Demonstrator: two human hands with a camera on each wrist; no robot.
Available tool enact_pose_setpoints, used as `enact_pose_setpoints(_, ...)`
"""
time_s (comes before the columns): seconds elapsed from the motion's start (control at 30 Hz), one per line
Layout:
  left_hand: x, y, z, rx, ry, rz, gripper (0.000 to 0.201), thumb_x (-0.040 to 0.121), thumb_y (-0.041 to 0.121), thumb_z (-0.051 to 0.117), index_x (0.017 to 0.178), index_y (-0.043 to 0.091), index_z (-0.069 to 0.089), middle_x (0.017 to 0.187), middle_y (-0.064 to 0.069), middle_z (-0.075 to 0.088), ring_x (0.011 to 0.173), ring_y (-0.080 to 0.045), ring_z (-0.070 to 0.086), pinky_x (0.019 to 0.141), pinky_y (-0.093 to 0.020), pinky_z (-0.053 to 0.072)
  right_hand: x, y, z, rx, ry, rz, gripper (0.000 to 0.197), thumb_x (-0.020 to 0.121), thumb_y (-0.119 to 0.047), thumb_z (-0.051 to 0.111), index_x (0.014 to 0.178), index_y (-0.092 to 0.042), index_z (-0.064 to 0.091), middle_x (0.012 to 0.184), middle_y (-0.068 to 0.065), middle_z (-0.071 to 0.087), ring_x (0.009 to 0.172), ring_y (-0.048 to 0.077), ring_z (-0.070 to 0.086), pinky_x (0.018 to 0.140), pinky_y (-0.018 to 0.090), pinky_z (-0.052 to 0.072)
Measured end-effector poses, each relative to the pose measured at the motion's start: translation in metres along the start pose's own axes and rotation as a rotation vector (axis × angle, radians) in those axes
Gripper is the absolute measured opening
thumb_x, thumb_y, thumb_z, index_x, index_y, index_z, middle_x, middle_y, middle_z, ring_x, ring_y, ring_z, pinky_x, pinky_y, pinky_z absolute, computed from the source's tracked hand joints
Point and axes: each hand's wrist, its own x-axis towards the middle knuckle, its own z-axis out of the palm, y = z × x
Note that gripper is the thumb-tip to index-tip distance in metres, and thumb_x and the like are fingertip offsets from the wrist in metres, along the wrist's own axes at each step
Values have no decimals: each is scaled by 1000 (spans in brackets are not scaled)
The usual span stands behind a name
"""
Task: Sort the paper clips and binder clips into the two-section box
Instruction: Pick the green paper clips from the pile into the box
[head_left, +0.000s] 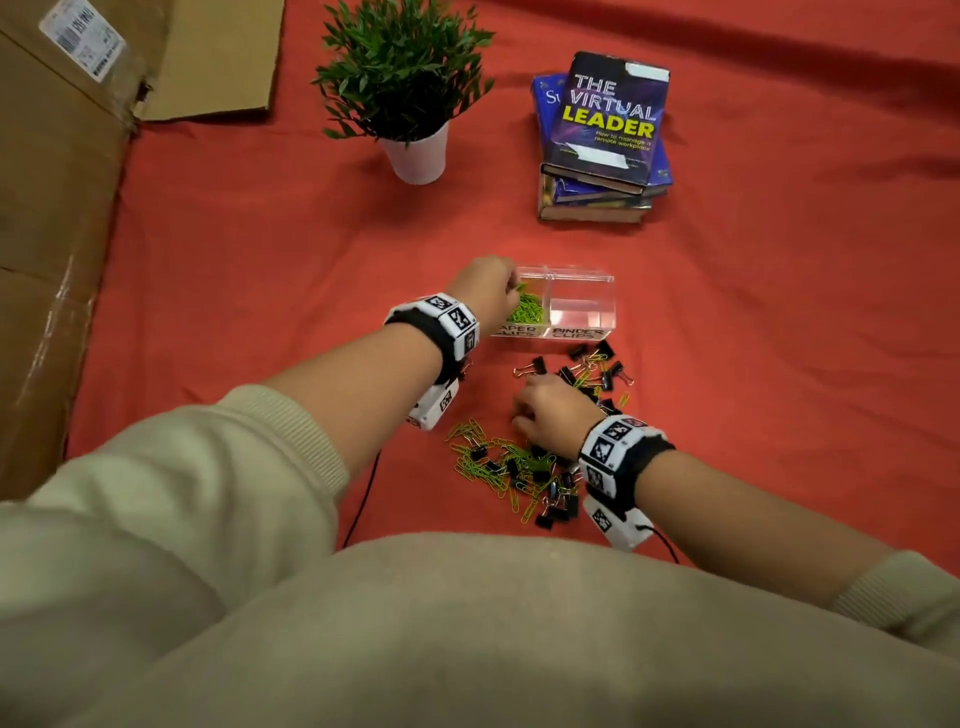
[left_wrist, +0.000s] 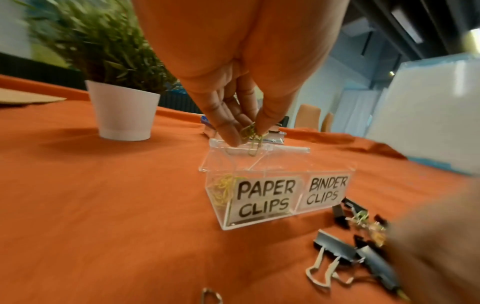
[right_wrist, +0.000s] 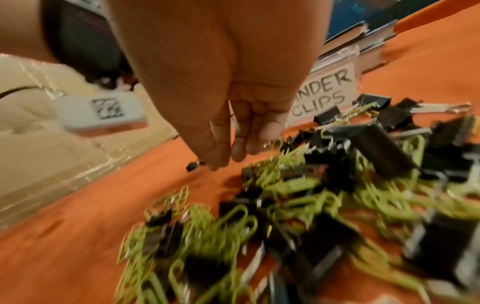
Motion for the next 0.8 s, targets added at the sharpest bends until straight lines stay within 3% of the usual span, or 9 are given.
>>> enact_pose_setpoints(0.17, 10, 3, 14, 197, -66, 71, 22, 90, 9, 51, 108, 8, 64, 114, -13, 59, 109, -31, 55, 92, -38, 45, -7, -8, 24, -52, 6, -33, 33, 90, -33, 56, 107, -6, 63, 107, 9, 55, 111, 24, 48, 91, 37, 46)
enact_pose_setpoints(0.3, -8, -7, 17, 195, 6, 109, 30, 89, 15, 58, 118, 11, 60, 119, -9, 55, 116, -27, 49, 101, -38, 41, -5, -18, 29, -136, 8, -79, 32, 89, -28, 55, 106, -2, 61, 110, 13, 57, 110, 29, 47, 93, 37, 41)
enact_pose_setpoints(0.37, -25, -16, 17, 141, 7, 107, 25, 87, 14, 58, 111, 12, 61, 114, -8, 56, 111, -25, 52, 96, -38, 44, -3, -21, 31, -169, -4, -70, 30, 89, -23, 54, 108, -1, 59, 113, 14, 57, 113, 31, 47, 98, 38, 39)
enact_pose_setpoints(0.47, -55, -33, 20, 126, -130, 61, 17, 84, 13, 55, 98, 14, 66, 105, -8, 64, 100, -26, 61, 86, -36, 50, 0, -25, 32, -158, -13, -42, 30, 88, -22, 55, 110, -2, 57, 115, 15, 57, 117, 32, 46, 102, 38, 38)
enact_pose_setpoints(0.6, -98, -58, 30, 154, -299, 0, 16, 80, 15, 58, 94, 17, 66, 99, -4, 68, 94, -23, 63, 80, -30, 49, 0, -28, 28, -142, -35, -23, 31, 87, -27, 59, 105, -2, 60, 113, 15, 59, 113, 30, 49, 97, 36, 39)
enact_pose_setpoints(0.7, -121, -67, 41, 163, -364, 80, 19, 80, 20, 64, 99, 17, 65, 101, -4, 61, 95, -23, 60, 80, -31, 48, -2, -26, 24, -68, -53, -2, 20, 86, -19, 57, 93, -2, 65, 98, 15, 66, 97, 30, 60, 85, 35, 48)
enact_pose_setpoints(0.8, -135, -66, 53, 221, -393, 156, 29, 81, 28, 64, 109, 23, 60, 106, -2, 54, 100, -23, 56, 81, -34, 49, -3, -16, 16, 192, -16, 102, 13, 88, -11, 54, 95, -8, 64, 91, 8, 67, 84, 24, 63, 75, 32, 52)
